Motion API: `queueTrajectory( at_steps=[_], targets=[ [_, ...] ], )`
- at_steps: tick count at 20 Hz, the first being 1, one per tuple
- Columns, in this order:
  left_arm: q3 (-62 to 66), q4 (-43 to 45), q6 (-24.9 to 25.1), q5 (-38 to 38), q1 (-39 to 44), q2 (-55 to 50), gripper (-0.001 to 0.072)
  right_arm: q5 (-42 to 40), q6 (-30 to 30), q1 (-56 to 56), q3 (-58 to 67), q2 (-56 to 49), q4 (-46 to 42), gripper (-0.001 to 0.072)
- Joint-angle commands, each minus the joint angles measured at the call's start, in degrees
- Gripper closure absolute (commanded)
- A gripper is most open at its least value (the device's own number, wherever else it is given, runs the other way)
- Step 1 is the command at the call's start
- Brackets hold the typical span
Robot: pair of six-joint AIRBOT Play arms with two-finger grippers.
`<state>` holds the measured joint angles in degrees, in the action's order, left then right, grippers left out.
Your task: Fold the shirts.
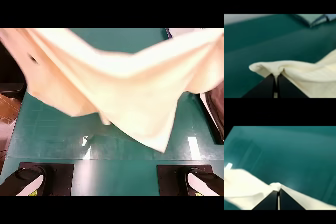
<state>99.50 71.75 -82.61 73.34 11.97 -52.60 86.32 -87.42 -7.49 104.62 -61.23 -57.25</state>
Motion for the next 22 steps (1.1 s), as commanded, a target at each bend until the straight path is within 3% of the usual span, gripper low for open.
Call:
queueTrajectory(
  at_steps=[1,4,10,14,22],
  targets=[
    [-15.67,-0.17,0.15,4.39,0.02,-3.39,0.068,-1.11,-0.09,-8.66,-6.86,-7.98,-4.76,0.0698],
    [-28.94,0.66,1.7,-1.33,0.0,-6.95,0.068,-6.43,-0.13,-12.79,-10.64,-15.04,-15.45,0.0697],
    [-31.01,4.9,1.99,-10.23,0.0,-9.81,0.068,-10.21,0.09,-12.9,-10.73,-20.46,-16.41,0.0697],
    [-19.76,8.31,1.44,-8.26,0.0,-5.81,0.068,-14.38,1.9,-12.9,-10.08,-12.63,-16.41,0.0697],
    [9.51,8.81,-0.79,-7.82,0.0,7.61,0.0681,-14.12,2.03,-12.9,8.96,5.66,-16.44,0.0697]
  ],
)
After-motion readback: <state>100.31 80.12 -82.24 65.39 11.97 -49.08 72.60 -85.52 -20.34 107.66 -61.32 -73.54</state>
